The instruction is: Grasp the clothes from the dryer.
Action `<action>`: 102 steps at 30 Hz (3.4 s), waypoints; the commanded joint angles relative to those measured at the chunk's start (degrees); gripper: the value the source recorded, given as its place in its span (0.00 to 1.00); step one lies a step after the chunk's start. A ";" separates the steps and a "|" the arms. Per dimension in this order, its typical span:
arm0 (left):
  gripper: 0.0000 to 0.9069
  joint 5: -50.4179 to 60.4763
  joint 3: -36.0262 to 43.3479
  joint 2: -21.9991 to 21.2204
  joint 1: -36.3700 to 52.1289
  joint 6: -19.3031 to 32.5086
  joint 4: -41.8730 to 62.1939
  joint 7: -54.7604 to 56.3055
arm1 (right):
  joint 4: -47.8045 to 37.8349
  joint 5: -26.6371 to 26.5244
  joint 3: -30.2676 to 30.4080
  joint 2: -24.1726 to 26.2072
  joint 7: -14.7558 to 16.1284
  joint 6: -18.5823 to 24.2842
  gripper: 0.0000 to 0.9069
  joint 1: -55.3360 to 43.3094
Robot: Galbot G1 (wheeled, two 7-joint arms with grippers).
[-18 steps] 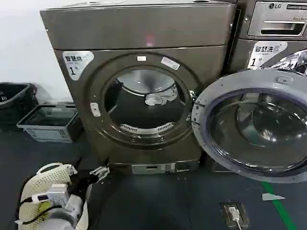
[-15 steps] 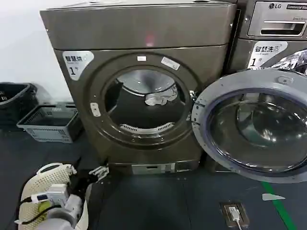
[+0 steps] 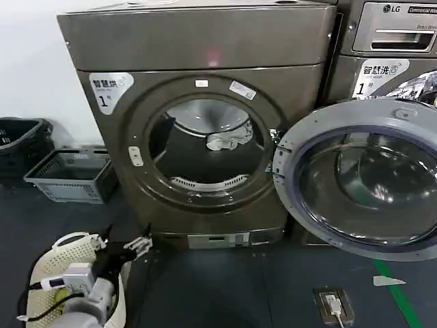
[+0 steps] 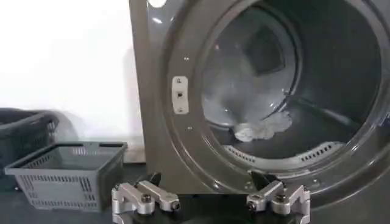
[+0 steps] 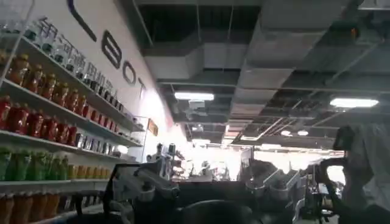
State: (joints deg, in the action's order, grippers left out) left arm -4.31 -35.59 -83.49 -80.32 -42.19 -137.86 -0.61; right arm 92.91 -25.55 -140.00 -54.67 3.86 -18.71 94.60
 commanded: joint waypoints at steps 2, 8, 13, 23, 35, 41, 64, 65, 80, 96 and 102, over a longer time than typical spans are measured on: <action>1.00 -0.10 -0.10 0.06 -0.09 -2.81 -0.42 0.04 | -0.13 -0.16 0.62 -0.07 -0.51 1.12 1.00 -0.22; 1.00 -0.17 -0.15 0.05 -0.19 -2.81 -0.59 0.03 | -0.08 -0.34 1.14 0.13 -0.56 1.20 1.00 -0.62; 1.00 -0.16 -0.11 -0.19 -0.30 -2.81 -0.51 -0.01 | -0.07 -0.34 1.43 0.21 -0.56 1.20 1.00 -0.81; 1.00 -0.05 -0.06 -0.53 -0.36 -2.81 -0.53 -0.08 | -0.54 -0.39 1.34 0.41 -0.79 1.24 1.00 -0.91; 1.00 -0.15 -0.05 -0.53 -0.30 -2.81 -0.30 -0.13 | -0.58 -0.35 1.43 0.02 -0.63 1.48 1.00 -0.93; 1.00 -0.09 -0.05 -0.45 -0.21 -2.81 -0.12 -0.28 | -0.71 -0.31 1.62 -0.03 -1.43 2.72 1.00 -1.01; 1.00 0.10 0.23 -0.34 -0.07 -2.81 -0.09 -0.91 | -2.06 -5.93 0.44 -0.07 -6.78 5.58 1.00 -0.57; 1.00 0.09 0.26 -0.33 -0.06 -2.81 -0.03 -0.90 | -2.17 -5.94 0.29 -0.12 -6.79 5.71 1.00 -0.43; 1.00 -0.05 0.50 0.33 0.15 -2.81 0.17 -0.85 | -2.22 -6.45 -0.25 -0.75 -6.76 6.13 1.00 0.12; 1.00 0.06 0.52 -0.43 0.04 -2.81 0.56 -0.76 | -2.43 -6.30 0.33 -0.88 -6.69 6.44 1.00 -0.07; 1.00 1.01 0.66 -0.53 0.10 -2.81 0.49 -0.94 | -2.60 -6.25 0.18 -1.02 -6.63 6.75 1.00 -0.03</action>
State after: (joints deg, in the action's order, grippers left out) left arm -4.27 -35.04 -84.02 -80.20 -42.19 -137.45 -1.48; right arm 90.30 -31.74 -139.87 -55.67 -2.75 -12.07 94.56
